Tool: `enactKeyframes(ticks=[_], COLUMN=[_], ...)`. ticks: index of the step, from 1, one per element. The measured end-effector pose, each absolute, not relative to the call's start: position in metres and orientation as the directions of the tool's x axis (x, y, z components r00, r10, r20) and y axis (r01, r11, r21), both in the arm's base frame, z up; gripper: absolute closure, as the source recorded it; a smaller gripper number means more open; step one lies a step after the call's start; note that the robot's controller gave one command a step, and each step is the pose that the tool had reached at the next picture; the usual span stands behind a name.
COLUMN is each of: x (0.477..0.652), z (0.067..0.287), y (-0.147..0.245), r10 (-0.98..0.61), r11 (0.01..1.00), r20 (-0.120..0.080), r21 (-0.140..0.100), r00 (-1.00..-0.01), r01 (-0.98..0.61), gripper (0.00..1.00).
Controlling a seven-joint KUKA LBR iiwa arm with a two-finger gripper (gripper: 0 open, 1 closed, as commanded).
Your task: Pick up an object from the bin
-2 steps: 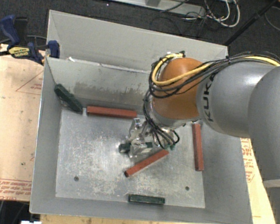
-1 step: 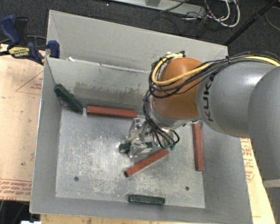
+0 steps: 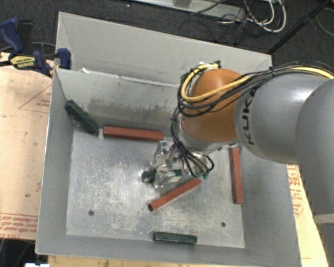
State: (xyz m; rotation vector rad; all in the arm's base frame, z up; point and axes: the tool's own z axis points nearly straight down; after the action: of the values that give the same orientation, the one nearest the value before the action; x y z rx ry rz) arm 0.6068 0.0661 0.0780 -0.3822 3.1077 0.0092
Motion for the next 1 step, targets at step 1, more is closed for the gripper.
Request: enactKeyframes(ticks=[1], x=[0.6068], z=[0.078], y=[0.0661], r10=[-0.242], r11=[0.97], r20=[-0.011], r21=[0.005], r00=[-0.97], r01=[-0.242], gripper=[1.0])
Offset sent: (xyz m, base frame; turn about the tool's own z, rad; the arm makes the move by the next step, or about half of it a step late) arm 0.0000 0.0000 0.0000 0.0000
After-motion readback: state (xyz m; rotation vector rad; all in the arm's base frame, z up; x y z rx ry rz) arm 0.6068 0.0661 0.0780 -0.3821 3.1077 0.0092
